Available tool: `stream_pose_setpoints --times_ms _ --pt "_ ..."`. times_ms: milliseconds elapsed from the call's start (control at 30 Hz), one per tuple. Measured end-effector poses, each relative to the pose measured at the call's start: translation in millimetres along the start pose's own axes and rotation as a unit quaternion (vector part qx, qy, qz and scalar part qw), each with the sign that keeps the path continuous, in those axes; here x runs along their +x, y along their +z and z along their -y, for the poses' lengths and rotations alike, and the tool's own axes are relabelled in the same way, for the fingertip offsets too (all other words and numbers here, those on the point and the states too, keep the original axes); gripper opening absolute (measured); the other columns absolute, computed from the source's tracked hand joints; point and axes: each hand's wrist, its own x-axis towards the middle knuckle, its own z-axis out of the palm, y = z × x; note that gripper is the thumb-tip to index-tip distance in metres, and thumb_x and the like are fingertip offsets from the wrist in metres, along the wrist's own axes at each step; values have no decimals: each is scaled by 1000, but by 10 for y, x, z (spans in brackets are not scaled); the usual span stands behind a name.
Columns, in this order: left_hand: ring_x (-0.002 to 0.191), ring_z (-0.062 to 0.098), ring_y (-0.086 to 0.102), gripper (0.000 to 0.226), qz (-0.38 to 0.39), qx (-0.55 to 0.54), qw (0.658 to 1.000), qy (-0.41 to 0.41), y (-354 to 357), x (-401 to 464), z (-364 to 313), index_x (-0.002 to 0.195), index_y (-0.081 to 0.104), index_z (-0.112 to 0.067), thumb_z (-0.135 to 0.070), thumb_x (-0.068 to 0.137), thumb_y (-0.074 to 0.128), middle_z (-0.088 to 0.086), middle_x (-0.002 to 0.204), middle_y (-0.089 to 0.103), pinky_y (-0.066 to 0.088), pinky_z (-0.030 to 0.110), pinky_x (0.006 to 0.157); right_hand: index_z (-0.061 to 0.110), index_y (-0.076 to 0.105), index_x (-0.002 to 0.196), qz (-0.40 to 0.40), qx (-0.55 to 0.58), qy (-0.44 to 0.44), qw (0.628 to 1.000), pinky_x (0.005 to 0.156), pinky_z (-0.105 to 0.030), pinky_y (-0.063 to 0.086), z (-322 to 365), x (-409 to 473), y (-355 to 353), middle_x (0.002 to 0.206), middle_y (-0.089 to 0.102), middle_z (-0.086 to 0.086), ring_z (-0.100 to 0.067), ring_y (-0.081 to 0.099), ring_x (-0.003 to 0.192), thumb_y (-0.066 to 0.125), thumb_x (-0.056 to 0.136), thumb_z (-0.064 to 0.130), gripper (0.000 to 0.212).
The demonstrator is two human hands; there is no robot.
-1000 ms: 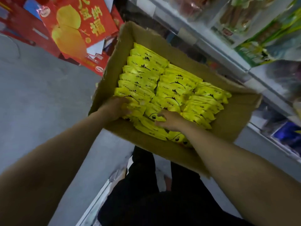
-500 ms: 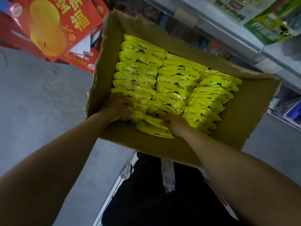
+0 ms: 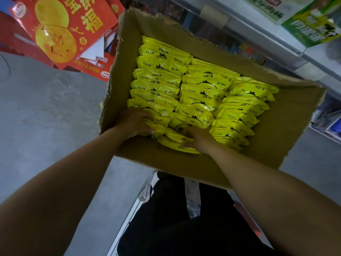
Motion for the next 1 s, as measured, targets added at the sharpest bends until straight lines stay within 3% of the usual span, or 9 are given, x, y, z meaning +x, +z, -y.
stream_pose_setpoints --times_ms 100,200,267,333,400,700,833,900,1000 --pt "111 21 58 49 -6 11 1000 6 5 8 8 109 71 -29 -43 64 86 -3 126 62 45 36 96 14 72 97 -62 46 11 997 68 -28 40 -4 -1 -89 85 63 -1 -20 59 86 72 88 31 19" --pt "110 23 58 50 -7 18 1000 10 3 18 3 108 72 -29 -42 62 87 -1 121 64 45 34 93 17 65 75 -55 83 17 995 55 -27 29 -33 -30 -276 63 49 0 -17 48 66 69 90 33 22" --pt "109 24 58 50 -10 21 1000 11 0 18 3 107 72 -30 -42 60 88 0 119 65 45 35 92 18 65 78 -31 145 24 989 64 -28 37 -59 -65 -415 73 57 -2 -15 52 71 66 92 38 24" --pt "110 25 57 51 -13 35 999 14 0 6 -8 107 71 -31 -40 60 88 0 119 64 45 35 91 19 70 100 -9 191 20 981 85 -34 47 -97 -92 -508 100 69 -5 -17 62 94 60 95 43 26" --pt "111 25 55 50 -14 47 999 15 5 -5 -22 106 70 -32 -37 60 89 0 120 63 45 35 91 19 66 120 -13 225 15 974 98 -39 45 -105 -120 -545 118 67 -3 -18 60 111 54 98 42 34" --pt "106 26 60 35 -32 23 997 -67 41 -12 -88 99 74 -30 -31 67 86 1 112 68 51 36 86 16 58 133 -126 321 9 939 93 -25 37 -74 -318 -501 114 59 7 -8 52 111 46 104 30 35" --pt "107 30 61 36 -45 -86 991 -96 -69 -68 -140 98 74 -19 -23 65 88 9 113 67 52 42 89 16 58 134 -155 351 27 923 92 -25 33 -78 -453 -590 121 58 5 -8 48 112 49 101 39 41" --pt "109 30 60 35 -46 -106 989 -89 -170 -117 -208 99 72 -13 -20 68 87 12 116 66 49 35 90 19 57 135 -160 367 33 916 95 -29 32 -72 -529 -652 128 58 8 -10 46 120 53 96 48 48" --pt "112 27 58 37 -27 -116 991 -58 -322 -236 -393 108 69 -9 -22 75 82 11 121 63 41 28 84 21 52 138 -144 407 33 901 97 -33 36 -56 -659 -740 115 58 21 -9 48 119 66 84 58 67"
